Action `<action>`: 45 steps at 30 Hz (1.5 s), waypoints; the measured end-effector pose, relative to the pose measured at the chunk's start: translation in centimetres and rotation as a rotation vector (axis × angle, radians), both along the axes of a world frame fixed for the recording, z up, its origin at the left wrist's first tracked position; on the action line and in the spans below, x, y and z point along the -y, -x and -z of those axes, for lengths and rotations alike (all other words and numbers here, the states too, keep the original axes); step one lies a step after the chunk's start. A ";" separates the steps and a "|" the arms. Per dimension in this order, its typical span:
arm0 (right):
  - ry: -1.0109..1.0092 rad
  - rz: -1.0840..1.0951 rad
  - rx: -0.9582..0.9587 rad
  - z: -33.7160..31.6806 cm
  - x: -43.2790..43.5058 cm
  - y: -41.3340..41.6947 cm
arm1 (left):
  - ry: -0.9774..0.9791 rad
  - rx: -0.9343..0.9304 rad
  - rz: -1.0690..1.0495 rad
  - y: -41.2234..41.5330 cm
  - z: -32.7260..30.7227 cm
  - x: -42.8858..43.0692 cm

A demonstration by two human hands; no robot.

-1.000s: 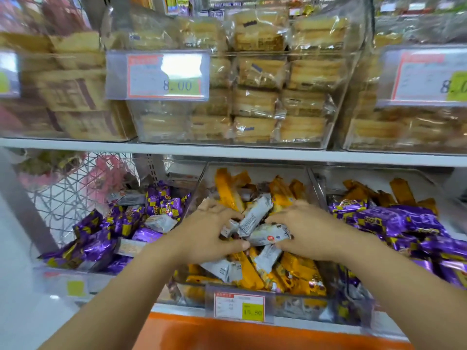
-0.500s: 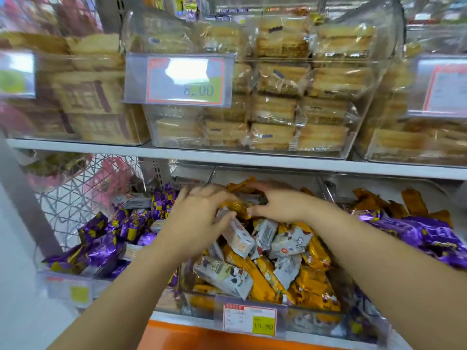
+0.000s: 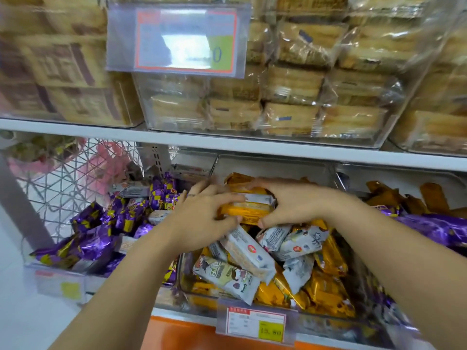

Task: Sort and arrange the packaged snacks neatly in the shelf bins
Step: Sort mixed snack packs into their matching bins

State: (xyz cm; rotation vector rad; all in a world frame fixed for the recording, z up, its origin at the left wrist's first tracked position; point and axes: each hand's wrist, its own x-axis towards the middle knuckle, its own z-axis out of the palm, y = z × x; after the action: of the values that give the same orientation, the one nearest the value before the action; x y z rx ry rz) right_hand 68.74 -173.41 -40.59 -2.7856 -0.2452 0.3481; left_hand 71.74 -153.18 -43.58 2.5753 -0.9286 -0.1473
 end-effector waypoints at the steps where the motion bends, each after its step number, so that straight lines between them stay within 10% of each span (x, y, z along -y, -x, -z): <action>1: 0.020 -0.007 0.019 0.0 0.0 0.8 | -0.039 0.001 0.004 0.5 -0.1 -0.1; 29: 0.298 0.286 0.551 -1.0 -1.8 7.1 | -0.013 0.068 0.024 3.6 -0.3 -2.0; 36: 0.212 -0.064 0.030 0.5 -3.3 0.0 | -0.070 -0.058 0.012 3.2 -0.4 -2.8; 45: 0.367 0.106 0.210 2.2 -1.2 1.7 | -0.111 0.002 0.023 2.5 0.5 -3.2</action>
State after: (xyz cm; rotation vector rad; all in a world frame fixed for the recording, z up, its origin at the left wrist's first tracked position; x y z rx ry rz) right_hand 67.01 -172.23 -42.80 -3.1857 -0.0868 0.0776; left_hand 69.19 -149.98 -44.12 2.6670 -0.9766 -0.2078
